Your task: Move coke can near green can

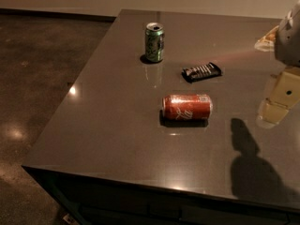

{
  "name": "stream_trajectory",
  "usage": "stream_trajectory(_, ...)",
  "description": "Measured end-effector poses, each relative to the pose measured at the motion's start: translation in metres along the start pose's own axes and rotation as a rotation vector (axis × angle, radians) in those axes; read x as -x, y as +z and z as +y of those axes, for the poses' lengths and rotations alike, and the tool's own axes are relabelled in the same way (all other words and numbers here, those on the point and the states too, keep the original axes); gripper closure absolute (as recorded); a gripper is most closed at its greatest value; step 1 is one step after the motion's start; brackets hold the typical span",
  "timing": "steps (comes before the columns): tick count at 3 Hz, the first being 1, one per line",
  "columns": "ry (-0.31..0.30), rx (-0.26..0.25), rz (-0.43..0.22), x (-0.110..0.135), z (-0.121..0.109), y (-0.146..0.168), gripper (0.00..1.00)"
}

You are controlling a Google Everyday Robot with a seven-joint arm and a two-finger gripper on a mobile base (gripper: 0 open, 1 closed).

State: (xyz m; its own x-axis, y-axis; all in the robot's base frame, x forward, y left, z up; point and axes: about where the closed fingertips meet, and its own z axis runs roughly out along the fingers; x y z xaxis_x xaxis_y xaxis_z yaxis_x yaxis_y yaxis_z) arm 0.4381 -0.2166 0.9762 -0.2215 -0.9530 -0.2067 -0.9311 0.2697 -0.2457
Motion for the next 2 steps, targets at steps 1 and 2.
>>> stream_trajectory(1, 0.003, -0.006, 0.003, 0.001, -0.002, 0.000, 0.00)
stream_trajectory(2, 0.027, -0.005, 0.014, 0.008, -0.017, 0.013, 0.00)
